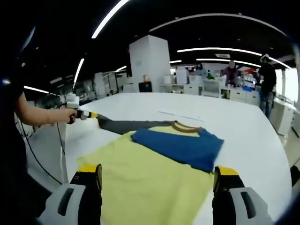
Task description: Fold the garment on the visible template until the final outline fits inside the template.
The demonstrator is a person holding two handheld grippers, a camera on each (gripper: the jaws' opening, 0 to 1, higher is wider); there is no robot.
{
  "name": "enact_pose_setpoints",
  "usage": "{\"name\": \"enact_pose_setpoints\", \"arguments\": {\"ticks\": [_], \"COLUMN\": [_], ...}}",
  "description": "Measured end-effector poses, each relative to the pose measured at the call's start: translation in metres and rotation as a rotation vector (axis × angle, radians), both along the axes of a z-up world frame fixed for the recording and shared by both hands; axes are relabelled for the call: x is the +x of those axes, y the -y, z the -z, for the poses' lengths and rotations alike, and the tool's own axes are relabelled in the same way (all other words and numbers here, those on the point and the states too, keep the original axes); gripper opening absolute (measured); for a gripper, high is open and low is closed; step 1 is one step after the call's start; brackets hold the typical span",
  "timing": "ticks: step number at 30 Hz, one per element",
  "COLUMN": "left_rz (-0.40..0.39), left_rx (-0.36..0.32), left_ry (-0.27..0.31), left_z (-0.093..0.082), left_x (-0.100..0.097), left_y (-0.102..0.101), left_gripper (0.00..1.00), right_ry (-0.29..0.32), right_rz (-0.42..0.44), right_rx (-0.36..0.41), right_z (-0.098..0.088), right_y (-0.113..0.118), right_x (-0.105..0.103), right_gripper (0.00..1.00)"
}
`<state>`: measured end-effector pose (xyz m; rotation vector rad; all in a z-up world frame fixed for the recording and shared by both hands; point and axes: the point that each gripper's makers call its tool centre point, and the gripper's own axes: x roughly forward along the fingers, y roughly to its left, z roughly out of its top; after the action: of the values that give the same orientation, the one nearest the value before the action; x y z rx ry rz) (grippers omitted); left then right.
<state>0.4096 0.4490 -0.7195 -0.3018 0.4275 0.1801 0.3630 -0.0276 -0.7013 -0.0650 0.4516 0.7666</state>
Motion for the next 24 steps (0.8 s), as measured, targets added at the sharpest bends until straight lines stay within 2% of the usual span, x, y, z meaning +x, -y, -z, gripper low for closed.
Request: {"name": "enact_pose_setpoints", "arguments": {"ticks": [10,16,24], "left_rz": [0.101,0.159,0.222], "left_rx": [-0.034,-0.006,-0.008], "left_ry": [0.055,0.05,0.062], "left_z": [-0.02,-0.023,-0.027], "left_x": [0.016,0.021,0.029], "left_y": [0.033,0.052,0.076], "left_gripper": [0.01,0.01,0.01], "right_ry": [-0.008,-0.015,-0.014], "right_rz": [-0.015,-0.015,-0.025], "right_rx": [0.01,0.01,0.002], "right_z": [0.003,0.005,0.006], "right_y": [-0.006,-0.006,-0.008], "right_x": [-0.004,-0.004,-0.006], "right_gripper": [0.99,0.99,0.99]}}
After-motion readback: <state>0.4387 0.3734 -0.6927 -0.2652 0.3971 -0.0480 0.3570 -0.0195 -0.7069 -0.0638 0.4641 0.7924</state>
